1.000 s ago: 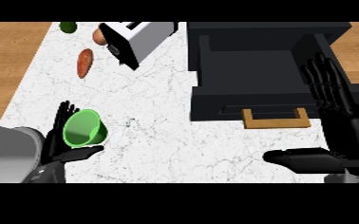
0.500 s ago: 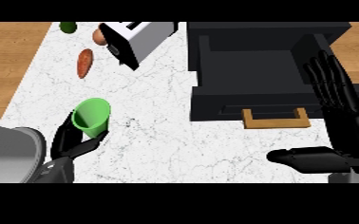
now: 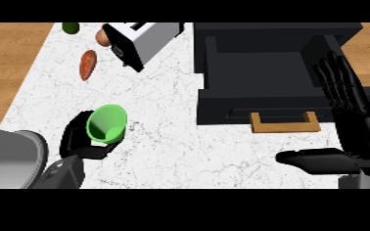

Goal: Pick up the cup, place it into the drawer and close the drawer

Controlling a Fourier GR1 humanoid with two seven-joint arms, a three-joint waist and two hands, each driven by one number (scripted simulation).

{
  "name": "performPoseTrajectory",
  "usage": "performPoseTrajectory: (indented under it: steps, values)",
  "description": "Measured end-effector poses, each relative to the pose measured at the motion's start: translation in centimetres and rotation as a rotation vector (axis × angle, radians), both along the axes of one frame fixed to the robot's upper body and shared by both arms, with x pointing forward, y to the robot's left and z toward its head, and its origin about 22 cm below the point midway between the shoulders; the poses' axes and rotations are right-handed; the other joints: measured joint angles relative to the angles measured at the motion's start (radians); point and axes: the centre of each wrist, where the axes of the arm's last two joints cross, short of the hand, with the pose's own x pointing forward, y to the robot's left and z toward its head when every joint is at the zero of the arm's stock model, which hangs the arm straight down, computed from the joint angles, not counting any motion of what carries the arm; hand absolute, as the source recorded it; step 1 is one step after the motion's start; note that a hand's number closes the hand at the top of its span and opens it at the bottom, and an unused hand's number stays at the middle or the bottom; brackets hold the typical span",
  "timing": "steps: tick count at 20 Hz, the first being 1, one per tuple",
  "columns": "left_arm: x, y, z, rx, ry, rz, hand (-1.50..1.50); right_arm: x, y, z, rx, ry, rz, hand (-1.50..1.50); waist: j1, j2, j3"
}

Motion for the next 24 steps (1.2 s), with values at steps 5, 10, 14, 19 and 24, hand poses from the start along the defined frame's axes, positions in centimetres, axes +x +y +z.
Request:
performPoseTrajectory:
  steps: [5,10,14,19,24]
  values:
    - [0.9,-0.2,0.6,-0.017,-0.055,0.084,1.50,0.4,-0.4,0.1,-0.007,-0.009,-0.001,-1.50,0.001,0.000,0.001]
    - [1.7,-0.4,1.2,-0.003,-0.113,0.118,1.50,0.1,-1.0,0.5,-0.006,-0.013,0.001,-1.50,0.000,-0.002,0.001]
    - [3.7,-1.2,2.8,0.000,-0.186,0.096,1.50,0.0,-0.8,0.5,-0.002,-0.004,-0.008,-1.50,0.005,-0.005,0.002]
    - [6.4,-2.5,5.6,0.017,-0.272,0.015,1.50,0.3,-1.0,0.5,-0.001,0.004,-0.024,-1.50,0.015,-0.009,0.003]
    - [9.7,-6.1,9.8,0.051,-0.376,-0.067,1.50,0.5,-1.1,0.7,-0.003,0.000,-0.039,-1.50,0.024,-0.013,0.005]
